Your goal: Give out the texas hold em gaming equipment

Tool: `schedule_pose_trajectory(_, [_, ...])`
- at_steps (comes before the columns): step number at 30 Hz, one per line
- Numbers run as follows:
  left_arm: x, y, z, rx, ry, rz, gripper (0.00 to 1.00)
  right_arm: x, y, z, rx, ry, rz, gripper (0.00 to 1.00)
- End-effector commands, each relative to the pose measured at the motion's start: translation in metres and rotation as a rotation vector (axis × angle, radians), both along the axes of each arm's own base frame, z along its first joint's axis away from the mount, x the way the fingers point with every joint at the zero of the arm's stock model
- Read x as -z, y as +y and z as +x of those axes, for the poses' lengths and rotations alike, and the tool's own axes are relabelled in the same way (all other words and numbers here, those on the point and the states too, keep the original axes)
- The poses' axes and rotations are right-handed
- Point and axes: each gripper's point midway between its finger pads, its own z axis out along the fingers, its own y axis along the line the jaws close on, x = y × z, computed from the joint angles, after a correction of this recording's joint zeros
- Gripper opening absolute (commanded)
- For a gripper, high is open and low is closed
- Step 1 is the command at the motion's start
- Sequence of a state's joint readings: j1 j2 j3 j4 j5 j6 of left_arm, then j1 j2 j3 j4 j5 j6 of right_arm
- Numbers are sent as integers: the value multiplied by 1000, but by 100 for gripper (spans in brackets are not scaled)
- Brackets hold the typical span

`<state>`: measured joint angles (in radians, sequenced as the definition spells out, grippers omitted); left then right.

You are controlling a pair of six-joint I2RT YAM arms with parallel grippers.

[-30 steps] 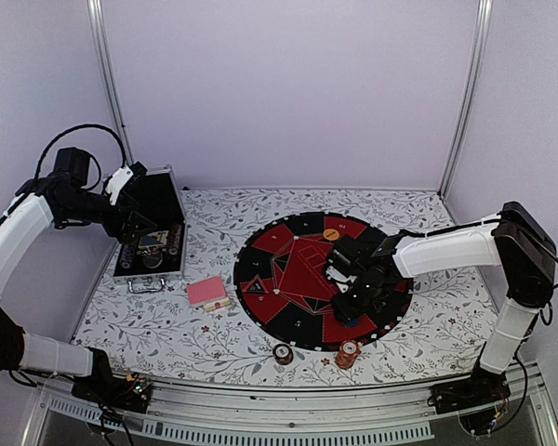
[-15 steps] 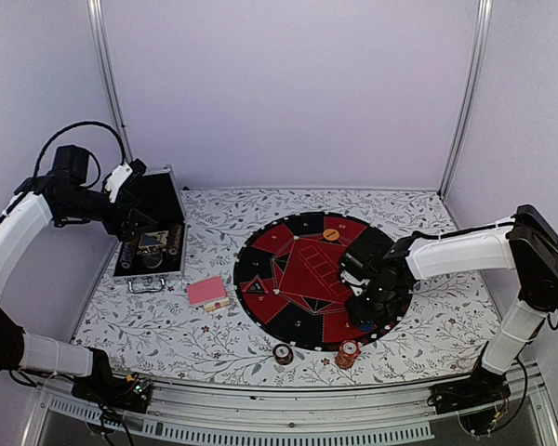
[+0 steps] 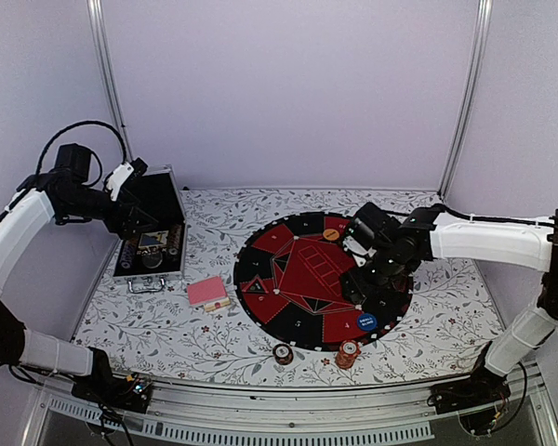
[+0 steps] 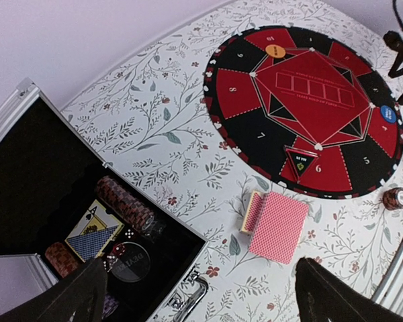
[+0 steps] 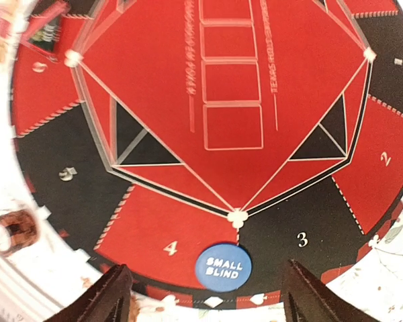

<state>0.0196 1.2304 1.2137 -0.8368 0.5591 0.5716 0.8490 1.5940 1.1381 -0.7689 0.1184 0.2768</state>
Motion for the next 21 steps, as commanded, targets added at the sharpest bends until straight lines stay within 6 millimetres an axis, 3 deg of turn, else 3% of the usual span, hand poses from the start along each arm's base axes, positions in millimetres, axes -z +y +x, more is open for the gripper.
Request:
schedule_pose_trajectory(1, [1,-5,-2,-7,31,-17,100,-39,10,-29,-41,38,118,84])
schedule_pose_trajectory(8, [6,-6,-3,-11,37,13,100,-45,14,-87,-125,123,89,98])
schedule_pose_trajectory(15, [8,-11,-6,-1,46,13,100,-29,20,-113,-177,176,53,99])
schedule_pose_trajectory(21, [9,-11,-9,4,47,23,100,-10,30,-125,-222,214,37,94])
